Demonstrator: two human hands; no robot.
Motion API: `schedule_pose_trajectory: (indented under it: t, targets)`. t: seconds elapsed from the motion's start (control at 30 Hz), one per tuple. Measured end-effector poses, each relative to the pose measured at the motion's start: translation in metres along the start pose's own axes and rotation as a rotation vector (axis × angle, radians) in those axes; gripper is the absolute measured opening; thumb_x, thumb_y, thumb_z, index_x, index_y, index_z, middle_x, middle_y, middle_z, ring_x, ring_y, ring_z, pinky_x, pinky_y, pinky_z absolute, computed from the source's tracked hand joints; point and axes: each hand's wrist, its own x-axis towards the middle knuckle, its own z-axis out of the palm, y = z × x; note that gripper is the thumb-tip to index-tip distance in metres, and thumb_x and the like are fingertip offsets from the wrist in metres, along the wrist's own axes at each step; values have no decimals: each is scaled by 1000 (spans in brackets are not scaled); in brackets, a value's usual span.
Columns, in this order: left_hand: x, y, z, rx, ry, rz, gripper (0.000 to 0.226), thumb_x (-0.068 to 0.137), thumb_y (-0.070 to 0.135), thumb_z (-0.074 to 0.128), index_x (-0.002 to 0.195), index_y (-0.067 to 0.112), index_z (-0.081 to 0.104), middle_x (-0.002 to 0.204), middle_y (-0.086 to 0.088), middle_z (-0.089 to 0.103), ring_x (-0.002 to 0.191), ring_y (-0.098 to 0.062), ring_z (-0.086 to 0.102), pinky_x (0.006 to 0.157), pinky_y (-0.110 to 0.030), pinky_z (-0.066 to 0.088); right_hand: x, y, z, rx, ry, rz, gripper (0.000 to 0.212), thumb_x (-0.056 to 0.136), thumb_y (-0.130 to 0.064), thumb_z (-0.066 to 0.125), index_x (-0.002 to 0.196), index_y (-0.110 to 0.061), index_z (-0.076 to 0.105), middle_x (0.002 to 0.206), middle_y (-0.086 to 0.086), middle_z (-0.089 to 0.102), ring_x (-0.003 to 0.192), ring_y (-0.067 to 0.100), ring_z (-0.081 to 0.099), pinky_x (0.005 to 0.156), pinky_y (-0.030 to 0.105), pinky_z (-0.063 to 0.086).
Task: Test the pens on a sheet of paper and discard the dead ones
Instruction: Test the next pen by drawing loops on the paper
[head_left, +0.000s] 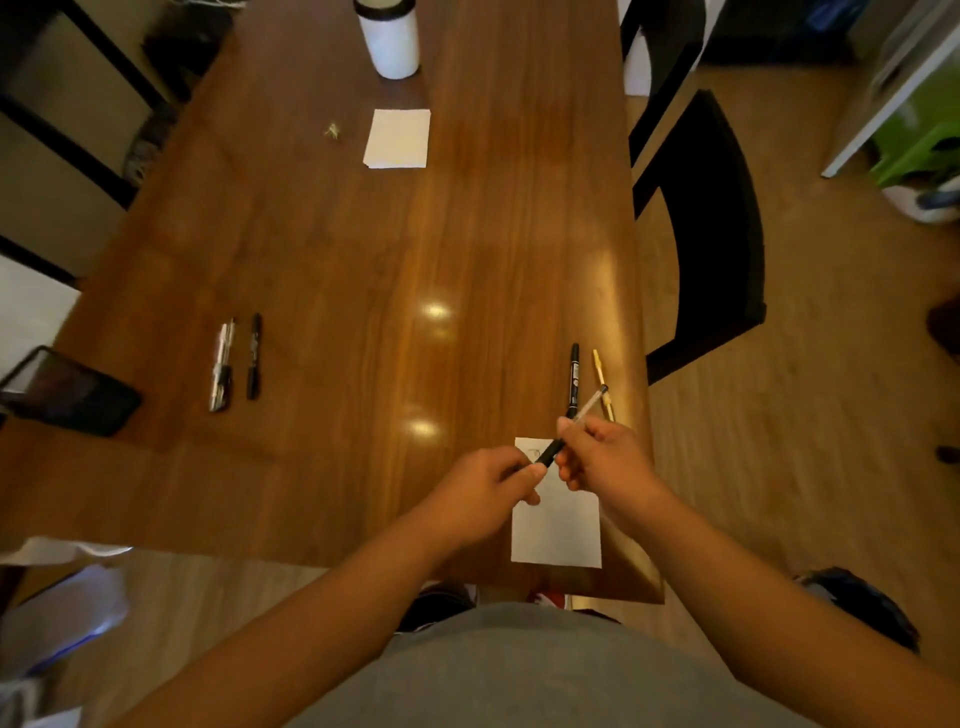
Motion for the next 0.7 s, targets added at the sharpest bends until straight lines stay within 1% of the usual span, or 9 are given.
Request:
schedule_pose_trajectory:
  t: [0.07, 0.13, 0.23, 0.33, 0.43, 0.5, 0.57, 0.63, 0.7]
  targets:
    - [8, -9, -11, 122, 53, -23, 34, 92, 56, 50, 112, 30, 60, 94, 17, 64, 81, 3, 57, 67, -22, 46, 23, -9, 6, -136, 84, -24, 28, 99, -34, 52, 86, -12, 65, 65, -1, 67, 56, 9, 64, 52, 22, 51]
    - [18, -25, -25, 461, 121, -23, 53, 89, 61, 50, 133, 30, 48, 129, 9, 54, 118, -10, 49, 92, -30, 46, 49, -18, 10, -326, 139, -32, 27, 99, -35, 53, 85, -14, 64, 72, 2, 68, 63, 14, 67, 54, 26, 51]
    - [28, -55, -45, 840, 142, -13, 75, 87, 66, 48, 149, 31, 24, 158, 0, 21, 146, -23, 15, 117, -48, 22, 86, -26, 19, -587, 124, -40, 26, 97, -35, 54, 79, -18, 62, 72, 4, 65, 65, 17, 65, 58, 31, 53]
    - [35, -82, -57, 908, 89, -18, 84, 87, 68, 45, 153, 30, 8, 163, -3, 1, 149, -26, -5, 120, -53, 10, 112, -29, 27, -779, 135, -18, 31, 96, -37, 56, 71, -18, 58, 64, 0, 58, 57, 13, 58, 48, 25, 40]
    - [39, -98, -62, 954, 64, -11, 83, 88, 69, 42, 153, 31, 7, 163, -4, -1, 149, -27, -3, 120, -53, 9, 127, -27, 33, -863, 195, 29, 36, 92, -43, 62, 66, -18, 55, 61, 0, 57, 52, 13, 56, 44, 24, 35]
    - [42, -102, -63, 983, 95, 10, 79, 87, 69, 42, 152, 31, 17, 162, -6, 9, 149, -28, 6, 119, -51, 12, 132, -26, 34, -902, 228, 58, 41, 89, -48, 63, 63, -18, 53, 61, 0, 56, 52, 14, 55, 44, 25, 35]
    - [44, -103, -64, 992, 145, 43, 75, 85, 70, 44, 147, 30, 34, 157, -7, 28, 145, -29, 24, 114, -51, 21, 135, -23, 35, -960, 228, 87, 43, 89, -52, 60, 66, -16, 56, 65, 2, 59, 56, 16, 57, 47, 28, 44]
    - [45, -106, -65, 998, 194, 88, 71, 83, 70, 44, 140, 28, 47, 149, -9, 43, 137, -30, 39, 108, -52, 31, 136, -19, 35, -1027, 214, 81, 43, 92, -54, 54, 74, -15, 62, 69, 1, 59, 58, 16, 58, 53, 31, 51]
    - [46, -111, -65, 986, 214, 115, 70, 83, 70, 43, 136, 26, 52, 146, -9, 46, 134, -31, 43, 106, -53, 34, 137, -14, 34, -1086, 209, 54, 41, 96, -51, 48, 85, -15, 66, 68, -2, 57, 58, 12, 55, 52, 27, 47]
